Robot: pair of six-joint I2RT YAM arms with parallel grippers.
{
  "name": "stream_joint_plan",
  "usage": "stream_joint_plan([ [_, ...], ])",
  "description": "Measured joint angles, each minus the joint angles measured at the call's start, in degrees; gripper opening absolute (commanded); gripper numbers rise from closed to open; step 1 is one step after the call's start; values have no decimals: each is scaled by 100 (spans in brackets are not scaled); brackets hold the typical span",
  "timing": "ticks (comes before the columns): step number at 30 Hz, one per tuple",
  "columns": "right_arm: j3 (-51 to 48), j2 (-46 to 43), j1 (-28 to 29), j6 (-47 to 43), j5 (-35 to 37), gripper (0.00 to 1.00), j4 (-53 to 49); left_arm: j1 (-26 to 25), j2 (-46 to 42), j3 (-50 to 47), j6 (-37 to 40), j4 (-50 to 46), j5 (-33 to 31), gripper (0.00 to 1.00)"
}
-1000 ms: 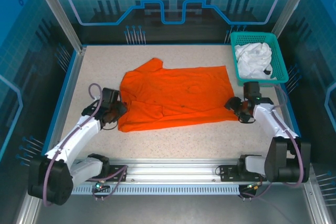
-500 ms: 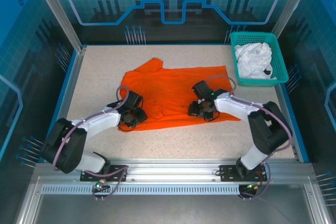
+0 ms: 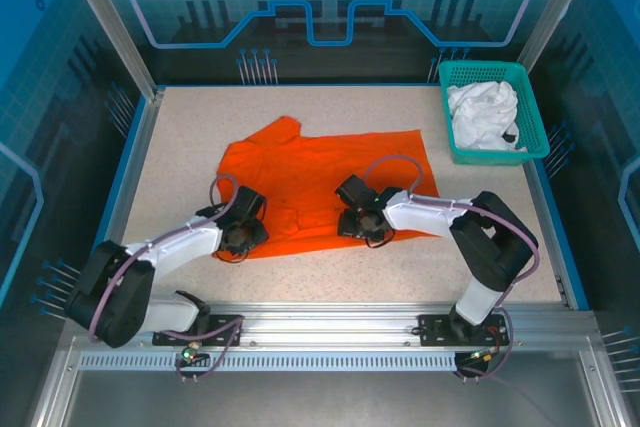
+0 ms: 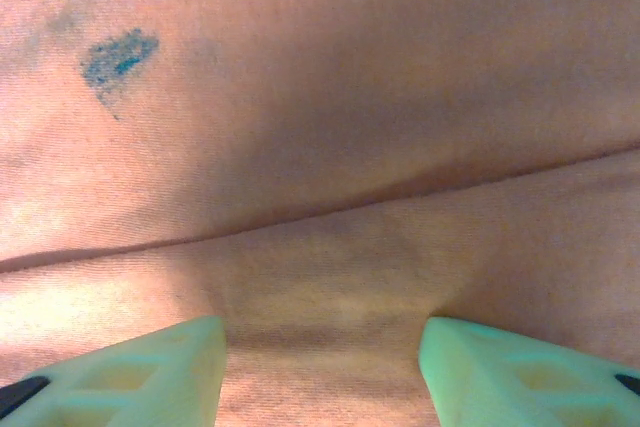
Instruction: Fold and stack the t-shirts
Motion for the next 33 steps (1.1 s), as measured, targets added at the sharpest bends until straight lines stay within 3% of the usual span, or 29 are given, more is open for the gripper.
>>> stream_joint_plan([
  [9, -68, -44, 1215, 769, 140, 63, 212, 59, -1338, -514, 7, -1084, -170, 43],
  [14, 212, 98, 1543, 922, 116, 68, -42, 560, -1530, -520, 186, -1202, -131, 46],
  [21, 332, 63, 1628, 990, 72, 73, -374, 922, -1637, -238, 487, -1506, 22, 55],
  [27, 332, -850, 1617, 721, 361, 73, -916, 922, -2009, 1099, 710, -1871, 85, 74],
  [30, 339, -1541, 1340, 308, 481, 74, -916, 940, -1703, 2013, 922, -1921, 98, 79],
  [33, 339, -1958, 643, -302, 487, 74, -684, 1056, -973, 2938, 1202, -1808, 216, 79],
])
